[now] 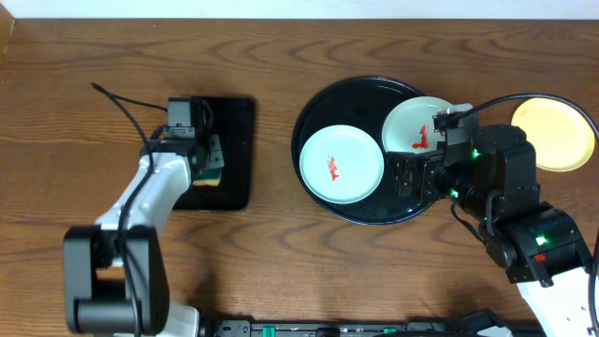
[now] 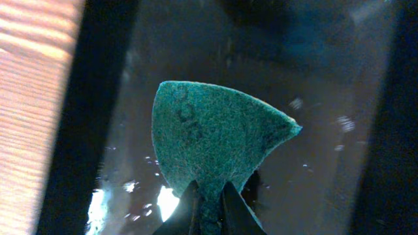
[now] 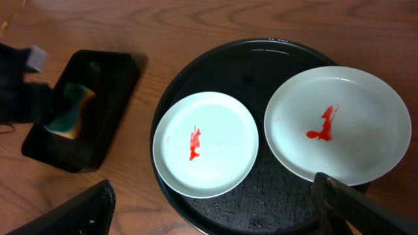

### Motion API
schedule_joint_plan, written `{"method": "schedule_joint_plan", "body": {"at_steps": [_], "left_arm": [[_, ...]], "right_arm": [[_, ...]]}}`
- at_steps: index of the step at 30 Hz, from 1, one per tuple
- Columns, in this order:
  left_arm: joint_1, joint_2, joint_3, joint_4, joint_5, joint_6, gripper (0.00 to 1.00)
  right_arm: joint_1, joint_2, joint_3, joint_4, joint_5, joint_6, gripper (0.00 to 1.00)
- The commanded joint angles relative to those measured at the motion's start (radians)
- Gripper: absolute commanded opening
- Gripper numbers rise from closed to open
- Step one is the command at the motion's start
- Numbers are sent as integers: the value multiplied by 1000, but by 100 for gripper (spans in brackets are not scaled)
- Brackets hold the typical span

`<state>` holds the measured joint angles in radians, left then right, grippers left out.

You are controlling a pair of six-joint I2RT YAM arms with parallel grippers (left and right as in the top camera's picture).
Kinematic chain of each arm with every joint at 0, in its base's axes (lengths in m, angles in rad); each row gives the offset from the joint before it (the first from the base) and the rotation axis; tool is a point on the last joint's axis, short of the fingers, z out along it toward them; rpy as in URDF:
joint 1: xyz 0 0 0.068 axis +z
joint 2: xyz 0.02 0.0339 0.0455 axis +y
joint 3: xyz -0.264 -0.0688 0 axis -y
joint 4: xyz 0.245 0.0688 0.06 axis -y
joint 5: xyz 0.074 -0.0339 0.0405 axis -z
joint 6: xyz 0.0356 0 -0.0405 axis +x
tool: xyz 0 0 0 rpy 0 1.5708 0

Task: Clean dirty plates on tray and stack at the side
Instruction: 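Grasp the green sponge on the black tray with the left gripper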

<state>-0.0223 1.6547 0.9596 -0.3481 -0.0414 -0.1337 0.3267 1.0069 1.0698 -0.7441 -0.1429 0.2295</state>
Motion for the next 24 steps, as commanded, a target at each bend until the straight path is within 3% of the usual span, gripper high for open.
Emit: {"method": "schedule_joint_plan", "body": {"at_steps": [1, 13, 18, 24], "left_arm": [[5, 82, -1, 30, 5, -5, 7], [5, 258, -1, 58, 22, -6, 7], [5, 256, 1, 58, 35, -9, 7], [5, 126, 3, 23, 35, -9, 7]], "right_arm": [[9, -5, 9, 0, -5, -6, 94], [9, -5, 9, 2, -4, -6, 94], [9, -5, 9, 4, -4, -6, 94], [9, -5, 9, 4, -4, -6, 94]]}}
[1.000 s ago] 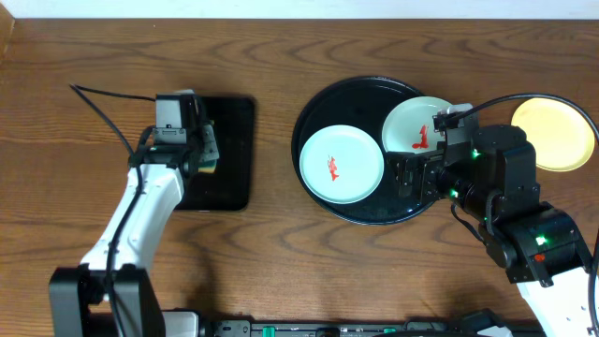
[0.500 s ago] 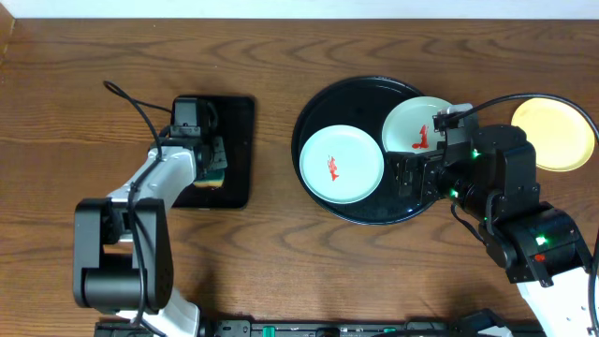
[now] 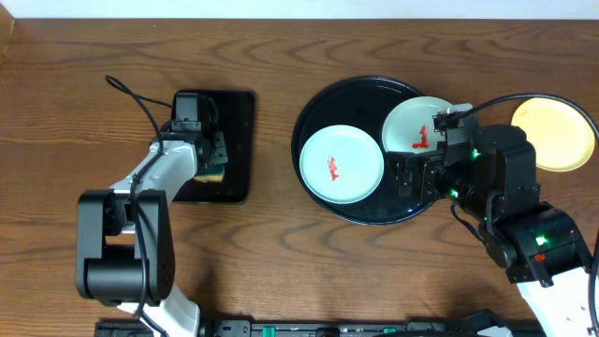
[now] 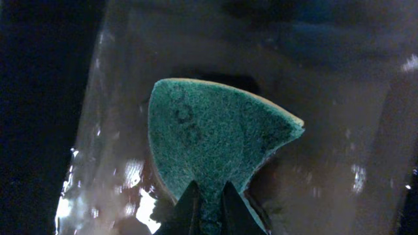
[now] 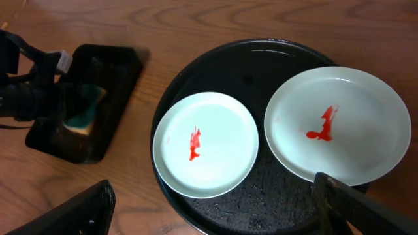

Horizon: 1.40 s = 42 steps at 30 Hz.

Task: Clean dirty plates on tray and stack at the side
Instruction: 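Grasp the green sponge on the black tray with the left gripper, then carry the sponge with the left gripper onto the left pale green plate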

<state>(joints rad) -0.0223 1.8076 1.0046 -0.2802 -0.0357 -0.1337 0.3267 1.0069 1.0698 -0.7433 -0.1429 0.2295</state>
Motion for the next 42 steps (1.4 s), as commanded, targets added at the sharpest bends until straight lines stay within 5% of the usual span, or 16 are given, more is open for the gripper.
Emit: {"method": "schedule_joint_plan", "body": {"at_steps": [1, 9, 26, 35, 42], "left_arm": [[5, -104, -42, -55, 29, -9, 7], [5, -369, -42, -70, 0, -8, 7], [3, -385, -42, -130, 29, -35, 7], [-2, -491, -42, -100, 117, -70, 7], [-169, -465, -42, -31, 190, -143, 7]], "right_arm": [[9, -5, 9, 3, -4, -6, 94], [9, -5, 9, 3, -4, -6, 94], [9, 168, 2, -73, -4, 22, 89], [9, 473, -4, -60, -19, 160, 55], [9, 666, -4, 11, -19, 237, 40]]}}
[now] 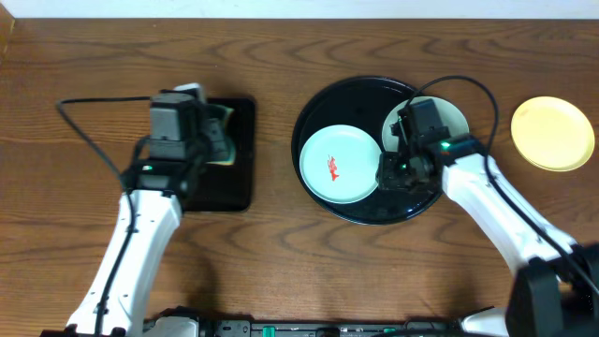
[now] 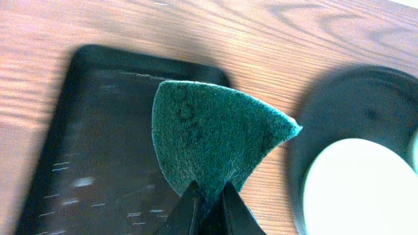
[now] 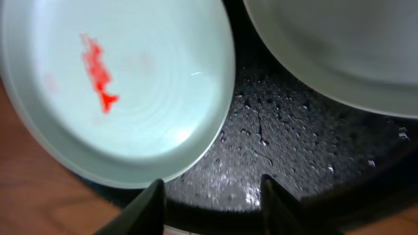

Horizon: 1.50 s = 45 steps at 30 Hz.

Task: Clean dirty plates on tray and stack at the side
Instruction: 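Carry the sponge with the left gripper onto the left pale green plate, then scrub the left pale green plate with the sponge while right gripper holds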

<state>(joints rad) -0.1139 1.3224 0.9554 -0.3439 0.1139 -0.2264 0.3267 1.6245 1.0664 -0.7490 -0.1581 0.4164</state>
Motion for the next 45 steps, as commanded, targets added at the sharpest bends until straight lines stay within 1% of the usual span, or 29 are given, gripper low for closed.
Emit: {"method": "schedule_joint_plan", "body": {"at_steps": [1, 3, 6, 9, 12, 17, 19, 21, 22, 25, 30, 41, 45], "left_arm": [[-113, 29, 7, 53, 39, -58, 7], [-169, 48, 7, 91, 39, -69, 8], [-234, 90, 7, 135, 24, -128, 7], [-269, 137, 7, 152, 25, -193, 7], [-300, 184, 7, 164, 25, -233, 7], [-357, 233, 7, 243, 25, -255, 8], [-391, 249, 7, 283, 25, -266, 7], [-416, 260, 7, 298, 24, -266, 7], [-423, 265, 7, 301, 24, -266, 7], [-434, 282, 7, 301, 24, -277, 7], [-436, 327, 7, 308, 25, -333, 7], [-459, 439, 7, 423, 24, -344, 8], [-460, 480, 7, 460, -13, -367, 7]], "right_arm": [[9, 66, -1, 34, -4, 51, 39], [9, 92, -1, 62, -4, 51, 39], [9, 125, -1, 93, 14, 72, 38], [9, 151, -1, 124, 46, 89, 35], [9, 168, -1, 164, 51, 88, 33], [9, 183, -1, 223, 53, 89, 18], [9, 194, -1, 239, 53, 97, 8], [9, 208, -1, 244, 53, 108, 5], [9, 212, -1, 244, 53, 111, 1], [10, 227, -1, 253, 52, 111, 1], [29, 227, -1, 284, 48, 120, 1], [79, 227, -1, 294, 48, 129, 1], [81, 227, -1, 293, 28, 129, 1]]}}
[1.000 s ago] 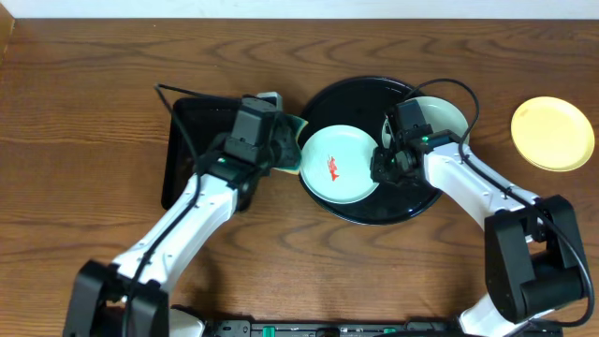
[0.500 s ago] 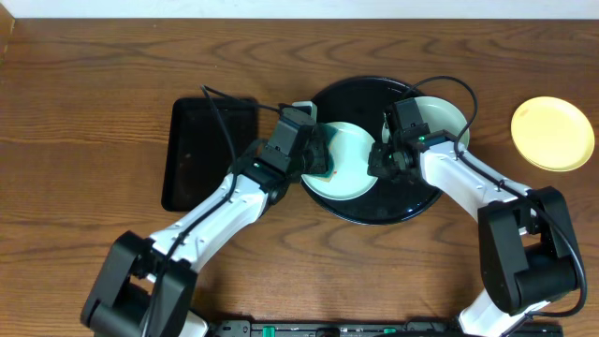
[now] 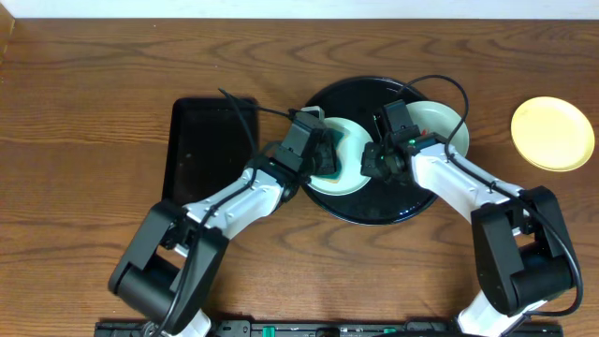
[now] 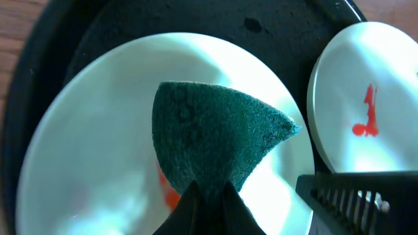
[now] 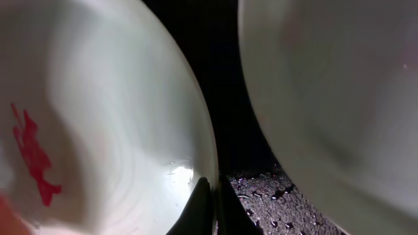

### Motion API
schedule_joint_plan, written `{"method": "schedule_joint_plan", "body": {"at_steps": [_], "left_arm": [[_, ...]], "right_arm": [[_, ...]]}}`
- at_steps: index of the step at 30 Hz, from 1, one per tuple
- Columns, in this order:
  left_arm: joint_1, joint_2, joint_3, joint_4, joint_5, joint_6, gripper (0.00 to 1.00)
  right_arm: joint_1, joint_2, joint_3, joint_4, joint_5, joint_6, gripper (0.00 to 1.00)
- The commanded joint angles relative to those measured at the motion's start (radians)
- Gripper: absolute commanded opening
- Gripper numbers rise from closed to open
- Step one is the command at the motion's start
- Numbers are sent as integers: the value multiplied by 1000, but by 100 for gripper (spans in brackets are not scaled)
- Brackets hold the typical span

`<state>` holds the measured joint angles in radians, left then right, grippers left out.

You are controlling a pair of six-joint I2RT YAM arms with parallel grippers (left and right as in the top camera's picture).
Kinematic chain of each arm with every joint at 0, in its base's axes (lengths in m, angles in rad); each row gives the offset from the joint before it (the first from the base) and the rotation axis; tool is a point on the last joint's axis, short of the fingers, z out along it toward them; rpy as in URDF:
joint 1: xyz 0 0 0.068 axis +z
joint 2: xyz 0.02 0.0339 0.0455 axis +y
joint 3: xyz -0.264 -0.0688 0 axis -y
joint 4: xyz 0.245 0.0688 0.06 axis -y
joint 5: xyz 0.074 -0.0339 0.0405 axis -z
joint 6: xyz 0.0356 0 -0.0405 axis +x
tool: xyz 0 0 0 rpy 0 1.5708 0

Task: Clean dirty plates on tray and stack at the side
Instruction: 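Scrub the left pale green plate with the sponge while right gripper holds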

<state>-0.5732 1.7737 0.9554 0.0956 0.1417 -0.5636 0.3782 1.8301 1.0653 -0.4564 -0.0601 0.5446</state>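
Observation:
A round black tray (image 3: 360,211) holds two pale green plates, each smeared red. My left gripper (image 4: 209,196) is shut on a green sponge (image 4: 219,140), which it holds against the middle of the left plate (image 4: 91,150) over its red smear (image 4: 166,189). My right gripper (image 5: 210,205) is shut on that plate's right rim (image 5: 199,130). The second plate (image 4: 362,98) lies to the right with its smear showing. In the overhead view both grippers meet at the left plate (image 3: 346,164).
An empty black rectangular tray (image 3: 204,150) lies left of the round tray. A yellow plate (image 3: 552,133) sits on the wooden table at the far right. Cables trail from both arms over the round tray.
My left gripper has carried the sponge from above the rectangular tray onto the left plate. My right gripper, then open over the round tray's floor, is now shut on that plate's rim.
My left gripper was shut on the sponge inside the rectangular tray while the right stood open back from the round tray. Then the sponge hung above that tray and the right gripper was low by the plates. Now sponge and right gripper are both on the left plate.

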Motion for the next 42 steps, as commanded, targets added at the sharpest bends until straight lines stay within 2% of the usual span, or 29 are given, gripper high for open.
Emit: {"method": "schedule_joint_plan", "body": {"at_steps": [1, 11, 15, 17, 20, 31, 38, 42], "left_arm": [[0, 39, 7, 30, -42, -34, 7], [-1, 130, 7, 127, -69, -44, 7], [0, 142, 7, 103, -163, -36, 7], [0, 142, 9, 81, -224, 22, 7], [0, 142, 26, 20, -288, 48, 7], [-1, 110, 91, -73, -406, 142, 7], [-8, 88, 101, -139, -413, 179, 7], [-27, 87, 101, -148, -330, 212, 7]], "right_arm": [[29, 22, 0, 0, -73, 0, 1], [30, 22, 0, -1, -103, -24, 1], [30, 22, 0, -8, -102, -30, 1], [29, 22, 0, -13, -102, -31, 1], [30, 22, 0, -20, -102, -38, 1], [29, 22, 0, -33, -102, -45, 1], [29, 22, 0, -34, -102, -45, 1], [29, 22, 0, -33, -102, -45, 1]]}}
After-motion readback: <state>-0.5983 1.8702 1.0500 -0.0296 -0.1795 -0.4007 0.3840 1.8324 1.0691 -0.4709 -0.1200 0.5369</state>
